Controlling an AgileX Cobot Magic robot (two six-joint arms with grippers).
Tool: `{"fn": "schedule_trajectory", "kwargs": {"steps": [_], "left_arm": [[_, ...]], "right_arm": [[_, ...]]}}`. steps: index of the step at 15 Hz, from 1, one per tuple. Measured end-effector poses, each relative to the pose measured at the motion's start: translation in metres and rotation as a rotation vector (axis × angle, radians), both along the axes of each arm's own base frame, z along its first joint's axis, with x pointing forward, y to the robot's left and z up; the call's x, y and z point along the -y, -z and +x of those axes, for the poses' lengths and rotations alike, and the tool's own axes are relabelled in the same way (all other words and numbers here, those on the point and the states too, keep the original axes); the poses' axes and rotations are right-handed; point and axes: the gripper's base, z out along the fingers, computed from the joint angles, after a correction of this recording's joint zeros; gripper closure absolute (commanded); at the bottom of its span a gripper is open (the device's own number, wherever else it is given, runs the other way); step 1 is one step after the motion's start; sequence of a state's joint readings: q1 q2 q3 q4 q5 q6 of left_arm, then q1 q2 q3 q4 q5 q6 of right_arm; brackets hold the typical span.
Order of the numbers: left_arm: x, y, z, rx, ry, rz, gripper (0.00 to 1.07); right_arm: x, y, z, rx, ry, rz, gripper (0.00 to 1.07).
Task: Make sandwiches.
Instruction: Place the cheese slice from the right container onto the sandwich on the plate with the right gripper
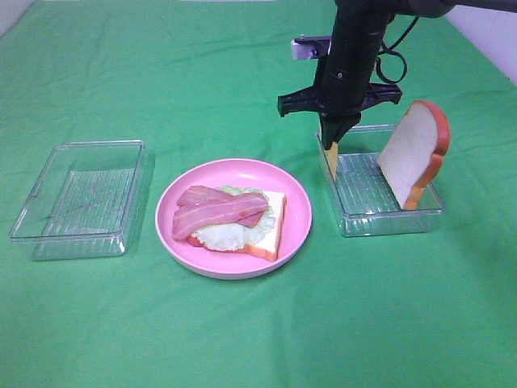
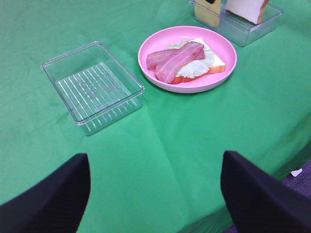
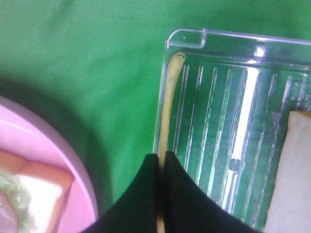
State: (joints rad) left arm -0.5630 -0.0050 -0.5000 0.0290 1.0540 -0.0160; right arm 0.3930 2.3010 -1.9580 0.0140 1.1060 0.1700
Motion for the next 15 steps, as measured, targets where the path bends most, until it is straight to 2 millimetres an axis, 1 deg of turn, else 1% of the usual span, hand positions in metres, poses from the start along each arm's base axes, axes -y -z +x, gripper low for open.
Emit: {"fn": "schedule_trajectory", "kwargs": {"steps": [3,5,6,8,9,12,13,14,15], "left_arm": [[0.000,0.000,0.000,0.000,0.000,0.000,0.35],[0.000,0.000,0.000,0.000,0.000,0.000,0.35],[0.000,0.000,0.000,0.000,0.000,0.000,0.35],[0.000,0.000,0.000,0.000,0.000,0.000,0.35],[0.000,0.000,0.000,0.000,0.000,0.000,0.35],[0.000,0.000,0.000,0.000,0.000,0.000,0.35],[0.000,0.000,0.000,0.000,0.000,0.000,0.35],[0.000,0.000,0.000,0.000,0.000,0.000,0.35],[0.000,0.000,0.000,0.000,0.000,0.000,0.35]], "right_arm": [[0.000,-0.024,-0.004,0.031,-0.017,0.028,1.07],[-0.003,-0.048,-0.011,0.049,-0.054,0.097,1.07],[-0.008,-0.063,-0.018,0.037,-0.114,0.176,1.07],[-0.016,-0.067,-0.024,0.000,-0.183,0.267,1.07],[-0.022,-0.069,-0.029,-0.030,-0.236,0.336,1.07],[-0.038,-0.078,-0.036,-0.050,-0.347,0.539,1.07],[-0.044,-0.076,-0.037,-0.058,-0.371,0.589,1.07],[-0.052,-0.070,-0.039,-0.075,-0.394,0.610,1.07],[-0.062,-0.060,-0.041,-0.105,-0.405,0.619,1.07]]}}
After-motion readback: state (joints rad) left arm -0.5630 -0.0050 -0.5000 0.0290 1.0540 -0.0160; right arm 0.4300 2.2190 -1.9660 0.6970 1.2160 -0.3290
